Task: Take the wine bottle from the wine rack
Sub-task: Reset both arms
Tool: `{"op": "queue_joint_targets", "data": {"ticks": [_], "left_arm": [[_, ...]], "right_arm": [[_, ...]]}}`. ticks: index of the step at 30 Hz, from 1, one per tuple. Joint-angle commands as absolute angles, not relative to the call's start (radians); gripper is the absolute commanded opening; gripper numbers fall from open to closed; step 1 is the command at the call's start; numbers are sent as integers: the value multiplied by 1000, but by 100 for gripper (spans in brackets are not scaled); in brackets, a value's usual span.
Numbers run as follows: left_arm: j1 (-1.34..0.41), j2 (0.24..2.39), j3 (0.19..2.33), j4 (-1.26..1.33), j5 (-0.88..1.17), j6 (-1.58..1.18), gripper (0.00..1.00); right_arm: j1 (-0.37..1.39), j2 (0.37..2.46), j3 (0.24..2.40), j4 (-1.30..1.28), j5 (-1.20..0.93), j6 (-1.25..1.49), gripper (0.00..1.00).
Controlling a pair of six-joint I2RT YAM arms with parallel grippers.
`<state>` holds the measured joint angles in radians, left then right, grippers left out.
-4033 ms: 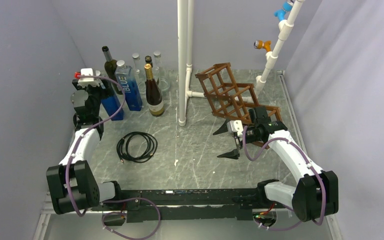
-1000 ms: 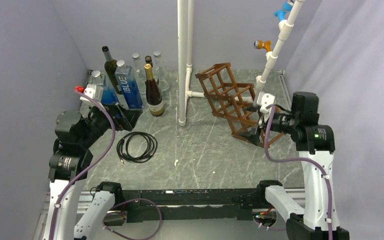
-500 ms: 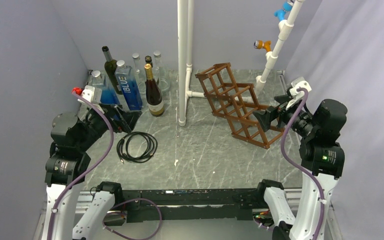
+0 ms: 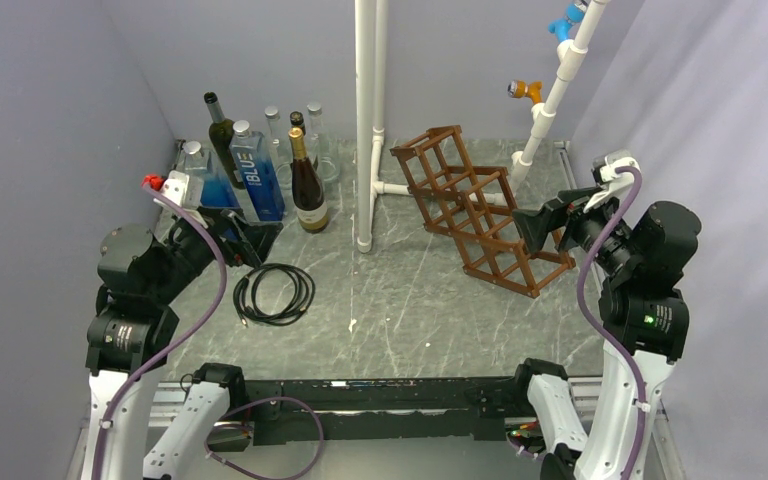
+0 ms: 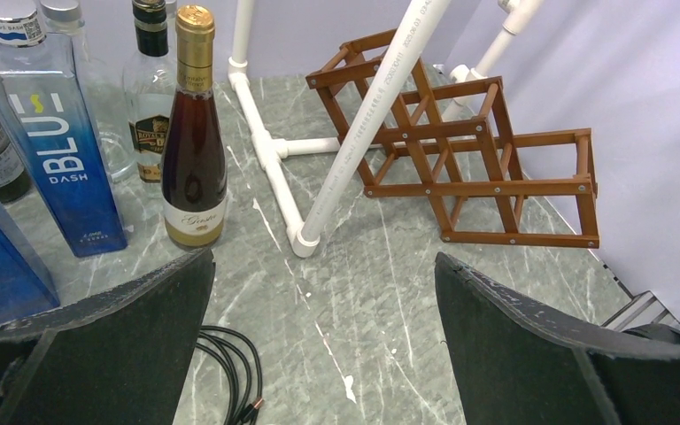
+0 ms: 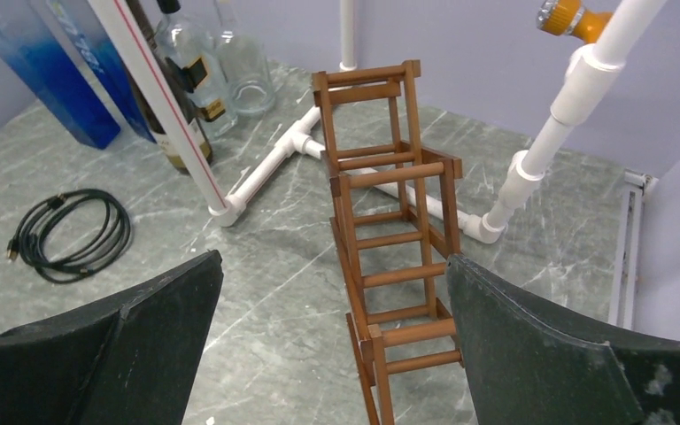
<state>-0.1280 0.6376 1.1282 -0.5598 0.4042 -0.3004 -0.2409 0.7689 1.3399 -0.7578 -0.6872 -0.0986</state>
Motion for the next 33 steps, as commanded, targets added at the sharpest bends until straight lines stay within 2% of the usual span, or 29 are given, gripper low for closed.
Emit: {"op": "queue_joint_targets", "data": {"ticks": [1, 33], "left_arm": [[-133, 636, 1160, -539, 422, -284, 100], [-167, 594, 1121, -540, 390, -237, 100]], "right_arm": [[-253, 754, 1342, -698, -607, -2, 100], [-349, 715, 1282, -659, -658, 71, 100]]}}
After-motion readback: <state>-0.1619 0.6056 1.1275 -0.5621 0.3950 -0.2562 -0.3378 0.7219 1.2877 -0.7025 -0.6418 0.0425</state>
